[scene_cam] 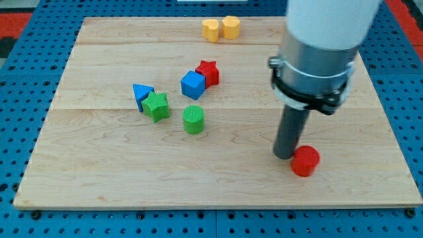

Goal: Push the red star and cube towards the green blocks

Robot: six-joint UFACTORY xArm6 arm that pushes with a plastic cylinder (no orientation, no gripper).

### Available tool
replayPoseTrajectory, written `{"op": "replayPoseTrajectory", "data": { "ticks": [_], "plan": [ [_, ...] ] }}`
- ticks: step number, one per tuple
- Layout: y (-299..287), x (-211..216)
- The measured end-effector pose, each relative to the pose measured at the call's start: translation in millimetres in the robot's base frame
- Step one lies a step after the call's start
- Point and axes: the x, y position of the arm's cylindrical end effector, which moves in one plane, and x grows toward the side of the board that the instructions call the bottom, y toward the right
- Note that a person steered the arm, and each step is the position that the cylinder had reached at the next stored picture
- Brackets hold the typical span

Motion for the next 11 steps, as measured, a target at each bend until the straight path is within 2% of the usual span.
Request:
{"op": "replayPoseTrajectory", "data": {
  "ticks": [1, 3, 4, 5, 7, 8, 9, 10, 11],
  "plan": [
    [-3, -12],
    [-107, -109],
    [-85, -150],
    [-97, -197],
    [-180, -169],
    [-196, -165],
    [-214, -138],
    [-237, -157],
    [-286, -118]
  ]
}}
